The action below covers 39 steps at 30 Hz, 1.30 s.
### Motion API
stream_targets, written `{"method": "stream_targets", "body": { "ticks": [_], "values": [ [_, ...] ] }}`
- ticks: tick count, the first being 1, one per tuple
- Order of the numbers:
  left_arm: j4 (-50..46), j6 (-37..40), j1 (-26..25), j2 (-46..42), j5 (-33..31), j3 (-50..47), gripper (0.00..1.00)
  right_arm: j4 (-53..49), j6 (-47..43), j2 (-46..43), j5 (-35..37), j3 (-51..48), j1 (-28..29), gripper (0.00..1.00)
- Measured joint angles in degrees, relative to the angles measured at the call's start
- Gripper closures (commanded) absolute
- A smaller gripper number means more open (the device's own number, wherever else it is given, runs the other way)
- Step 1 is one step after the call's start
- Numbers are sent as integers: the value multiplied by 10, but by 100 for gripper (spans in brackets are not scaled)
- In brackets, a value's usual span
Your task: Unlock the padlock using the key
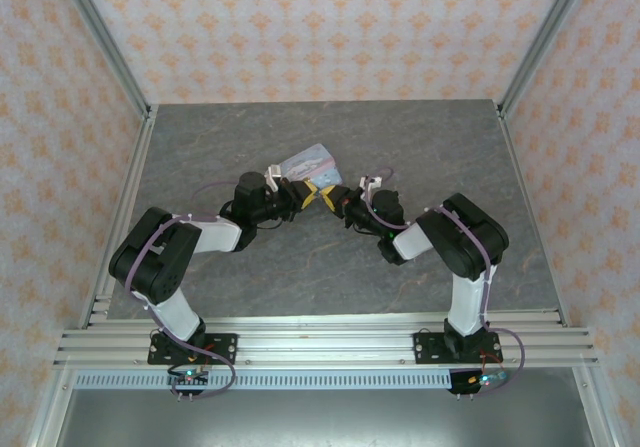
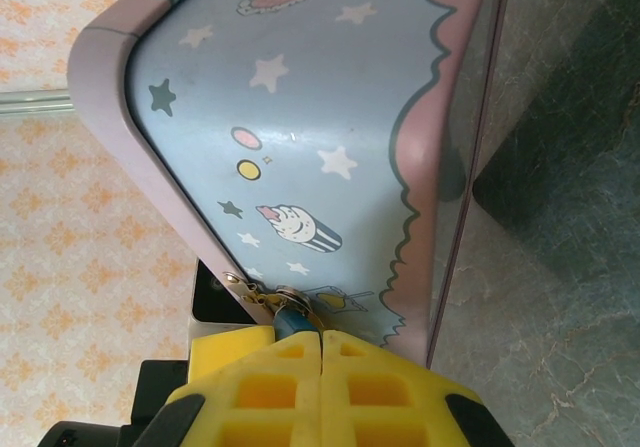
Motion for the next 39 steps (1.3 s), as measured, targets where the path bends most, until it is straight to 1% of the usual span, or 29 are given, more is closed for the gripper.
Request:
{"method": "stream_targets", "body": {
  "ticks": [17,18,20,22,24,27,29,32,36,39],
  "values": [
    [-50,65,0,-7,-3,0,100,-33,11,0,-13,0,3,100],
    [-52,66,0,-8,-3,0,100,-35,11,0,-13,0,3,98],
    [-54,69,0,-8,-3,0,100,-38,12,0,-15,0,3,83],
    [-59,72,-4,-7,-2,0,100,-39,15,0,-18,0,4,66],
    [-65,74,-12,-7,2,0,100,-37,14,0,-23,0,8,52],
    [-71,74,-22,-7,9,0,100,-38,10,-3,-28,-3,9,39],
    [-73,74,-23,-7,11,0,100,-39,7,-11,-31,-13,7,34],
    [-73,74,-23,-7,12,0,100,-48,1,-30,-35,-36,-2,29],
    [-73,74,-21,-4,13,1,100,-96,-13,-67,-43,-63,-19,27],
    [-73,75,-20,3,14,5,100,-158,-36,-103,-51,-69,-30,27]
  ]
}}
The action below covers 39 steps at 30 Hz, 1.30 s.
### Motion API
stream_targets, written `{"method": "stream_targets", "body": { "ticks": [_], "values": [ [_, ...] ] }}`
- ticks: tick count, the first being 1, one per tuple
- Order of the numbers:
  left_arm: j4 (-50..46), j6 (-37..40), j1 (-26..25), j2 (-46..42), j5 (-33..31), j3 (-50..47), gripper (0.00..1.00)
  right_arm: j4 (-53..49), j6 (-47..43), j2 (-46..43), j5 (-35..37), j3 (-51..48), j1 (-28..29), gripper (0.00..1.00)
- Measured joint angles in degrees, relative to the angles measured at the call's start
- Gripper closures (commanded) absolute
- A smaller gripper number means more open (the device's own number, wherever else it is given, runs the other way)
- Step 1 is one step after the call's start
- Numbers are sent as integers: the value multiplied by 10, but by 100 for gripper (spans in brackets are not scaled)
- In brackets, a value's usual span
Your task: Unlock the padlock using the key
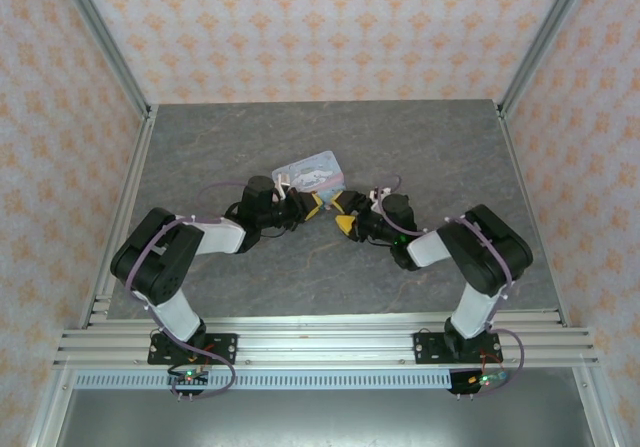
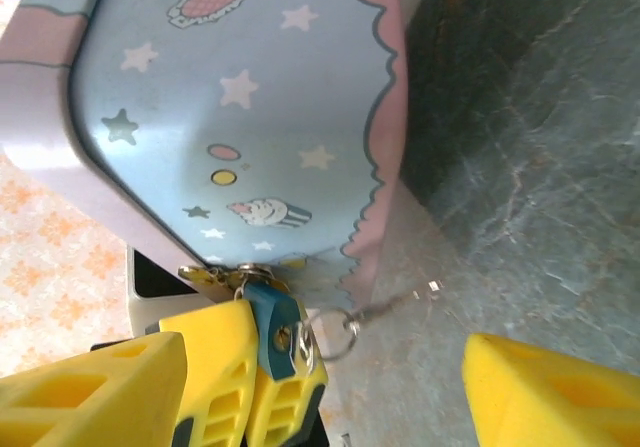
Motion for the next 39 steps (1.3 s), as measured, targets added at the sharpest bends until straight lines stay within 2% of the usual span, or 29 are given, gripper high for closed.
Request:
{"method": "stream_targets", "body": {
  "ticks": [6,13,18,22,26,31,39],
  "values": [
    [-12,3,6,6,7,7,100,-172,-88,-97,-5,5,-6,30],
    [-51,17,10,6,17,26,100,-443,-311,-164,42,106,3,38],
    [-91,31,10,6,26,45,100,-570,-472,-164,111,189,52,45],
    [-118,37,10,6,31,58,100,-632,-574,-142,169,233,96,50],
    [-138,45,10,6,38,65,100,-671,-642,-119,220,246,116,55],
    [-150,47,10,6,40,71,100,-704,-694,-109,261,252,122,55],
    [-161,47,10,6,50,78,100,-708,-749,-98,283,271,132,56]
  ]
}}
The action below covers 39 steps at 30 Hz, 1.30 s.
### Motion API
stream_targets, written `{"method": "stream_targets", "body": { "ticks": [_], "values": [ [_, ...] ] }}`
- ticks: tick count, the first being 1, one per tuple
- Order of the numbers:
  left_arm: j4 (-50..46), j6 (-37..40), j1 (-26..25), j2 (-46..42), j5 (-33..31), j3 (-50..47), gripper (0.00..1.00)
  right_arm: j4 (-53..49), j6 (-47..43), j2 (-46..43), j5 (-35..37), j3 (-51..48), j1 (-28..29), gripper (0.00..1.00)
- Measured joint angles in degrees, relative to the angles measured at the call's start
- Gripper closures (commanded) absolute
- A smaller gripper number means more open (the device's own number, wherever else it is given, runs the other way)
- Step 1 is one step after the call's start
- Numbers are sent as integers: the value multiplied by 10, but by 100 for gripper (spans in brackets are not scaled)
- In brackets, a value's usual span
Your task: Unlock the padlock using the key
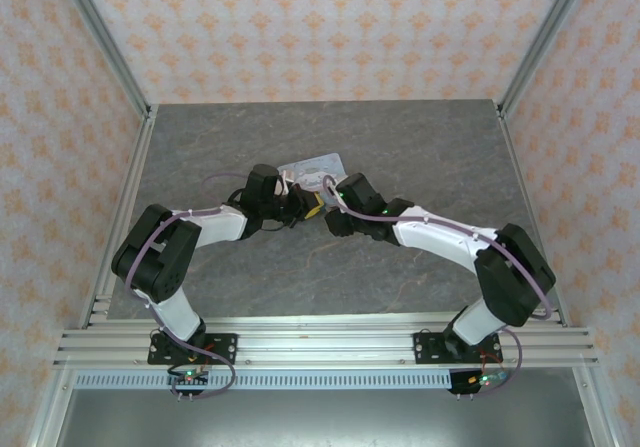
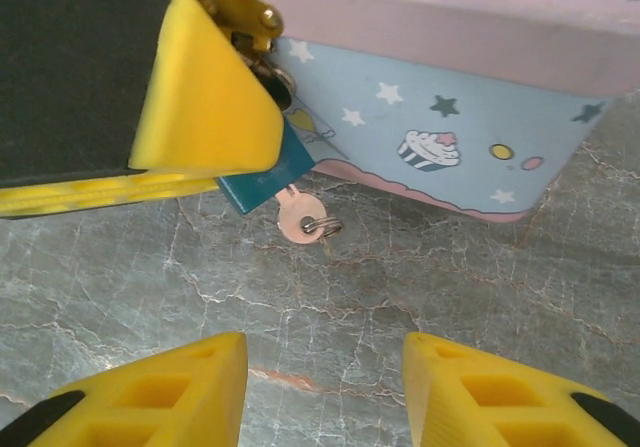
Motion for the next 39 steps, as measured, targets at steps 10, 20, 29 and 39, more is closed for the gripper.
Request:
{"method": "stream_targets", "body": {
  "ticks": [10,20,29,39],
  "values": [
    [-7,0,0,0,11,7,100,2,-28,42,10,17,4,61],
    [-9,-1,0,0,19,8,100,26,-32,68,28,40,4,65],
    [-9,-2,0,0,19,8,100,30,-35,75,36,41,4,76],
    [-9,-2,3,0,20,8,100,30,-35,76,27,45,7,95]
  ]
}}
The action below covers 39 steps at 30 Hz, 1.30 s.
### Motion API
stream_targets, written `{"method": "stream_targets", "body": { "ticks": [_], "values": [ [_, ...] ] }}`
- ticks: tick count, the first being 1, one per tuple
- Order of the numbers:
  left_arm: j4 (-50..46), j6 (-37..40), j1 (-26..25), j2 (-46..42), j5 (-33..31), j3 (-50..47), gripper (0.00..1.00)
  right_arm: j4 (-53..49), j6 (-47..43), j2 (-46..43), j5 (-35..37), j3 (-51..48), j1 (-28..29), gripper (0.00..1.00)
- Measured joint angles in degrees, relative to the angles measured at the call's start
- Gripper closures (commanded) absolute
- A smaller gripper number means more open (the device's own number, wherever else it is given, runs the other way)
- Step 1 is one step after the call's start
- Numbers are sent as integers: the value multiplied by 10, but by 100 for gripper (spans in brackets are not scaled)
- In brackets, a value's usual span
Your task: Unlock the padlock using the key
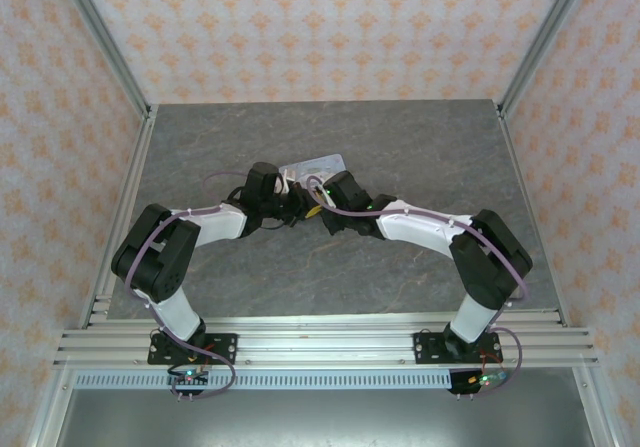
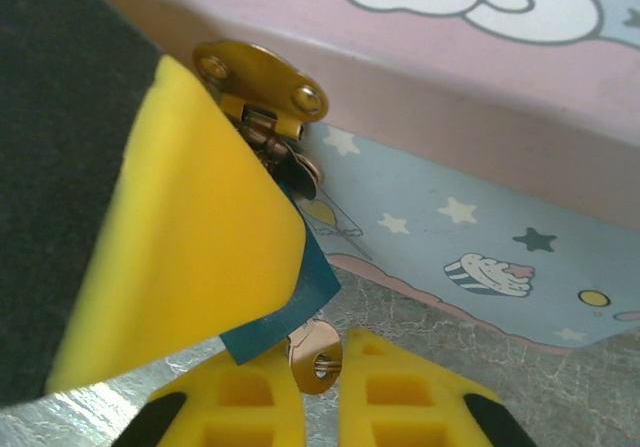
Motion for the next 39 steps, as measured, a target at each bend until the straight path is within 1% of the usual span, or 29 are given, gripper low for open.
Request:
{"method": "stream_targets", "body": {
  "ticks": [2,8,17,24,25,27,29,30,33,36,39],
  "values": [
    [0,0,0,0,0,0,100,0,0,0,-4,0,0,100],
    [-2,2,0,0,0,0,100,0,10,0,-38,0,-11,100],
    [-2,4,3,0,5,0,100,0,67,0,-189,0,-63,100],
    [-2,4,4,0,11,0,100,5,110,0,-244,-3,-83,100],
    [-2,4,4,0,11,0,100,6,114,0,-248,-4,-85,94],
    [-2,4,4,0,11,2,100,10,123,0,-252,-5,-87,74],
    [-2,5,4,1,11,4,100,16,128,0,-253,-7,-87,58],
    [-2,6,4,3,11,4,100,17,129,-2,-252,-8,-87,54],
    [-15,20,3,9,10,6,100,22,125,-18,-249,-13,-87,49],
    [-50,49,3,10,9,14,100,27,128,-55,-243,-36,-89,44],
    [-99,91,3,10,4,29,100,33,140,-95,-237,-66,-92,43]
  ]
}}
